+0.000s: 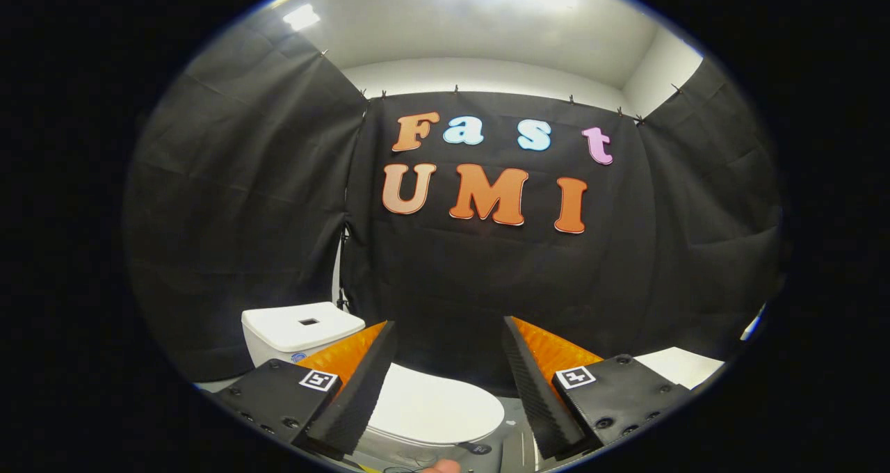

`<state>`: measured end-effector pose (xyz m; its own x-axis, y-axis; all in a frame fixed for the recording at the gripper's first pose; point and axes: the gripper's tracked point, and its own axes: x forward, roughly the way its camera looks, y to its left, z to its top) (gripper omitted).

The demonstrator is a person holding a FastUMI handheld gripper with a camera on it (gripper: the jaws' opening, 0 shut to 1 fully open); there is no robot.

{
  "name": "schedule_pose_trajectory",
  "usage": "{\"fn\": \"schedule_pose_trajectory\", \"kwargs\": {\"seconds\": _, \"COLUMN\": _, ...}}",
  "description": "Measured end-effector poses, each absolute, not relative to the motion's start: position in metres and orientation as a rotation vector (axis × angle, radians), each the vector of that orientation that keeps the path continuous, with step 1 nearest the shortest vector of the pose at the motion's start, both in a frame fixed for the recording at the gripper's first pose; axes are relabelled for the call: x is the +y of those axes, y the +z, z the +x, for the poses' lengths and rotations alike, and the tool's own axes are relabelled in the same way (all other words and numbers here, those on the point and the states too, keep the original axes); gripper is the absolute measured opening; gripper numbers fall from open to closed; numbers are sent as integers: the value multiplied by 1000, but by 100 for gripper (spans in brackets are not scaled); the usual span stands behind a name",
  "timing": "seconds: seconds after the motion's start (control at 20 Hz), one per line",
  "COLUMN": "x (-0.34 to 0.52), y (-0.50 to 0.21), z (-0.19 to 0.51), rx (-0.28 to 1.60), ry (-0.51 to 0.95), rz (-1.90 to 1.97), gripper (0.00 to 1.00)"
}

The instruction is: Open the toilet lid.

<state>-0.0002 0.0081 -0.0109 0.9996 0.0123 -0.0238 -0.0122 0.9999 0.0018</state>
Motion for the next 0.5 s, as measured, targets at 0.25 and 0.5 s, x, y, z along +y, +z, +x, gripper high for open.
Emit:
{"fn": "schedule_pose_trajectory", "kwargs": {"seconds": 0.25, "x": -8, "y": -28, "z": 8, "rx": 15, "ry": -57, "rz": 105, "gripper": 98}}
{"fn": "schedule_pose_trajectory", "kwargs": {"seconds": 0.5, "x": -36, "y": -110, "z": 26, "rx": 132, "ry": -142, "rz": 245, "gripper": 98}}
